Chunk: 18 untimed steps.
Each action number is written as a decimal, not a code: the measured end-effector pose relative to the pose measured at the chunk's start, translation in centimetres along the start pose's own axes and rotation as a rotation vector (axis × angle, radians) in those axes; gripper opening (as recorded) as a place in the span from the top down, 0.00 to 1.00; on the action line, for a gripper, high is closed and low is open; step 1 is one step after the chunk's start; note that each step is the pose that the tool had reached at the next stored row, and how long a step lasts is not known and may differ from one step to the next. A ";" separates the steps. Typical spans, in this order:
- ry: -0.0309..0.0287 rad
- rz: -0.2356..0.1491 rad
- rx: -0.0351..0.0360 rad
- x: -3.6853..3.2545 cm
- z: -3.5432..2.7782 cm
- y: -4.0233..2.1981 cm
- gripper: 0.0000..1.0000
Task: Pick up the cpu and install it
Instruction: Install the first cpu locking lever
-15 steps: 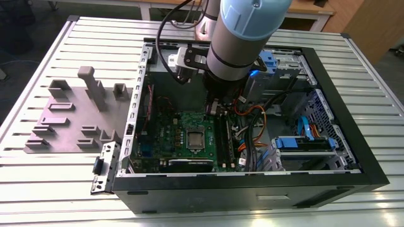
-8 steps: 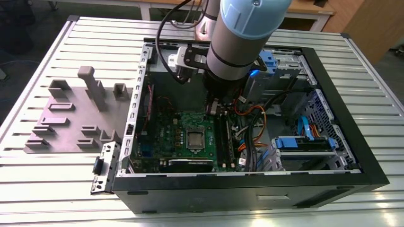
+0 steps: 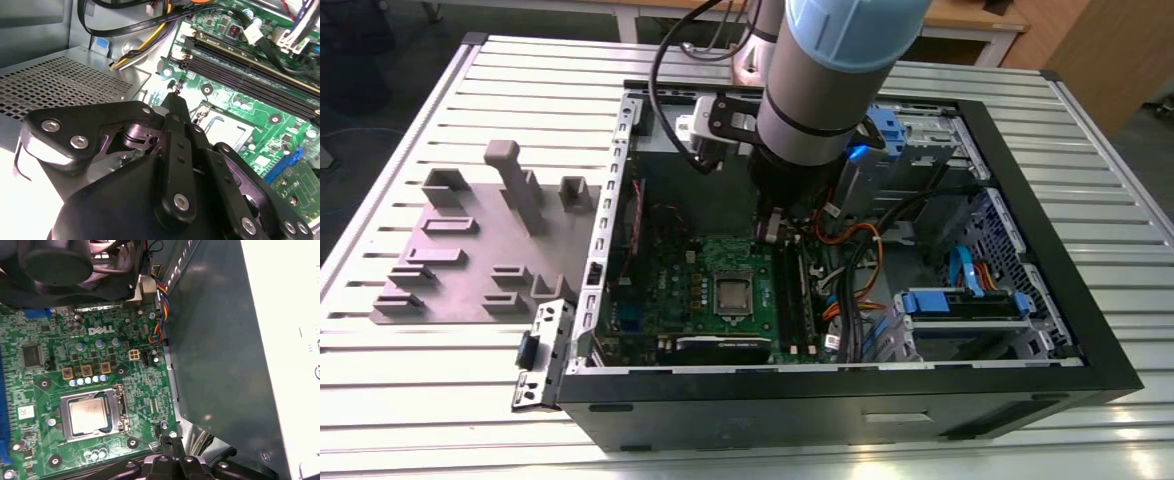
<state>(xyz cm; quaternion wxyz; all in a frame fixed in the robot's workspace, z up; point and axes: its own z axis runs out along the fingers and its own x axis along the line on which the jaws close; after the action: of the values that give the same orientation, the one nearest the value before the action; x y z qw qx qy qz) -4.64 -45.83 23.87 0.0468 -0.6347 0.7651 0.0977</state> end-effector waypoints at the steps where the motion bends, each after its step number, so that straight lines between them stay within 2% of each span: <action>1: 0.0050 0.000 0.0010 -0.01 -0.07 0.02 0.89; 4: 0.0184 0.001 0.0035 -0.03 -0.26 0.07 0.89; 6: 0.0227 0.001 0.0043 0.02 -0.29 0.07 0.89; 12: 0.0250 -0.001 0.0044 0.34 -0.35 0.03 0.89; 18: 0.0275 -0.029 -0.0010 0.60 -0.41 -0.03 0.89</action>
<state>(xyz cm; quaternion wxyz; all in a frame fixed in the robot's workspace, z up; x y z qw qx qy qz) -4.71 -46.49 24.15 0.0374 -0.6472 0.7562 0.0887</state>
